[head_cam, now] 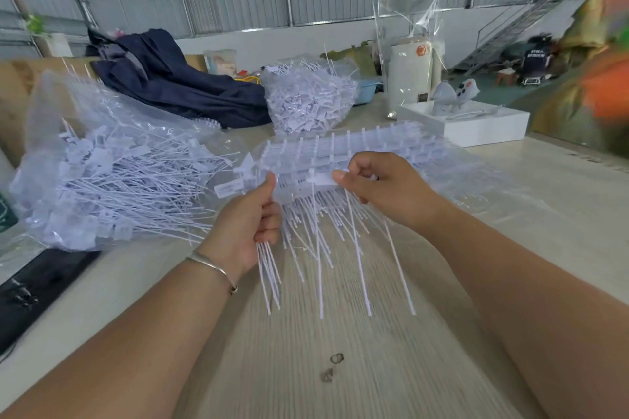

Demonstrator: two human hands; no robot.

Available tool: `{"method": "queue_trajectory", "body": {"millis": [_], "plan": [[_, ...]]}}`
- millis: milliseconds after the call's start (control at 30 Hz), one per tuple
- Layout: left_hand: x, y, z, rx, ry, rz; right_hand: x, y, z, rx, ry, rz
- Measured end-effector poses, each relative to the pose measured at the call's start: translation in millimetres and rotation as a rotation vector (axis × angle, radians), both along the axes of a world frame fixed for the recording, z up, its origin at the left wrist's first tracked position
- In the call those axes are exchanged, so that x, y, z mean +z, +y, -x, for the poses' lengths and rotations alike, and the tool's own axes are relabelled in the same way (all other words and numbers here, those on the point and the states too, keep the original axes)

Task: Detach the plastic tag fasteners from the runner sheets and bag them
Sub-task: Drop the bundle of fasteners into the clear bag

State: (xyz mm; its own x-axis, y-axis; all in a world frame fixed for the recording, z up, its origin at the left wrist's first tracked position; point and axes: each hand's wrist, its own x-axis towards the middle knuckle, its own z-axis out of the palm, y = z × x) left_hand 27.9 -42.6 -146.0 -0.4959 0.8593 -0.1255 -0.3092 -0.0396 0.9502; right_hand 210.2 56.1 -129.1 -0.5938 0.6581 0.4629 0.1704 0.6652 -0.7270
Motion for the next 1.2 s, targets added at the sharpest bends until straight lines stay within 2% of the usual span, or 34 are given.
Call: {"method": "queue_trajectory", "body": {"millis": [167,300,433,567,733,900,1033,1200], "plan": [[0.8,1.3,-14.3,-0.146,0.087,0.037,0.5,1.0,-0.2,-0.004,-0.048,-0.034],[4.3,-1.8,-16.1,-0.197,0.154,-0.01,-2.0,2.8,1.9,0.034,-0.174,-0.065],[6.0,-3.5,-11.8,-0.178,0.157,-0.032,-0.4,4.9,0.4,0.068,-0.115,-0.01],[3.3,-3.2,-10.7,-0.16,0.201,0.032,2.7,3.1,0.4,0.087,-0.073,0.071],[2.9,-3.2,-8.9,-0.201,0.169,0.05,5.0,4.8,-3.1,0.058,-0.024,0.109],[3.6,-5.1,-9.0,-0.259,0.082,-0.01,7.3,8.0,-6.4,0.044,0.029,0.268],[5.5,-7.2,-13.4,-0.356,0.04,-0.029,10.7,2.7,-5.6,0.143,0.029,0.369],[4.5,-7.9,-26.4,-0.501,-0.057,-0.038,10.2,-11.4,-0.8,0.418,-0.022,0.489]]}}
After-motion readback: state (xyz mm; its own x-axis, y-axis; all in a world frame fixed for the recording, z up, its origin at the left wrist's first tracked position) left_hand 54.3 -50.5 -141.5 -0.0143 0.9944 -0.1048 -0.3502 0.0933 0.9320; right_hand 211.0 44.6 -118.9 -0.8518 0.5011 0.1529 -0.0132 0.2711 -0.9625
